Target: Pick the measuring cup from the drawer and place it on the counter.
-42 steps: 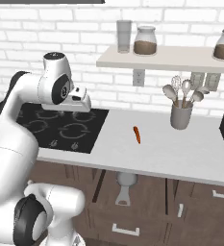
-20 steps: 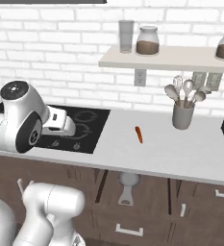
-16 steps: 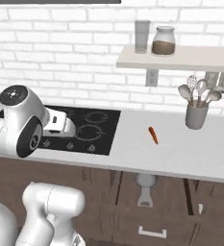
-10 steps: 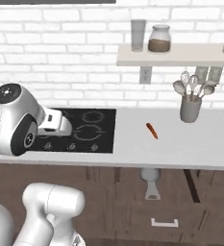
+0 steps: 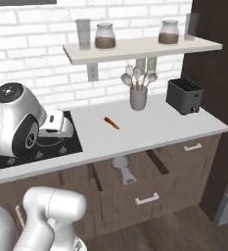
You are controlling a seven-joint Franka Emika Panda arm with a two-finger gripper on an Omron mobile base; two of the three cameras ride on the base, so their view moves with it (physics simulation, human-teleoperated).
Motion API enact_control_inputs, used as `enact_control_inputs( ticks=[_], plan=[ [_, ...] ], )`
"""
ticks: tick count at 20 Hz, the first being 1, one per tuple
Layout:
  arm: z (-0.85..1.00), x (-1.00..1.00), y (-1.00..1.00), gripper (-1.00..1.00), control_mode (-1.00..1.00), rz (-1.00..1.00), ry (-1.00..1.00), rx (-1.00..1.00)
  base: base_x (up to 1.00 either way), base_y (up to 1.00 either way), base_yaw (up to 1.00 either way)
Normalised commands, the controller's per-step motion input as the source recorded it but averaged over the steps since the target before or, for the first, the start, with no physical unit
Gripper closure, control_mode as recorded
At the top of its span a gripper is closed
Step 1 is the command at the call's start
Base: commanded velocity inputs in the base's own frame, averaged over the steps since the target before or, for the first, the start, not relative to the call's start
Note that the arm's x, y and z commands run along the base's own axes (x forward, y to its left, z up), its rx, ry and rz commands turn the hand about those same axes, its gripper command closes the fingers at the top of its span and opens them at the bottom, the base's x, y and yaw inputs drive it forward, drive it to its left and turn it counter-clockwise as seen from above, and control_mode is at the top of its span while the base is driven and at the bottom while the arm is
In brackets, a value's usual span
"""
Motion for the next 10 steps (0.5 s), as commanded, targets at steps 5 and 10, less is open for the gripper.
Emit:
enact_control_inputs(
  ticks=[5, 10],
  plan=[
    [0.0, 0.0, 0.0, -1.0, 1.0, 0.0, 0.0, 0.0, 0.5, 0.63, -0.51],
    [0.0, 0.0, 0.0, -1.0, 1.0, 0.0, 0.0, 0.0, -0.01, 0.11, -0.23]
  ],
)
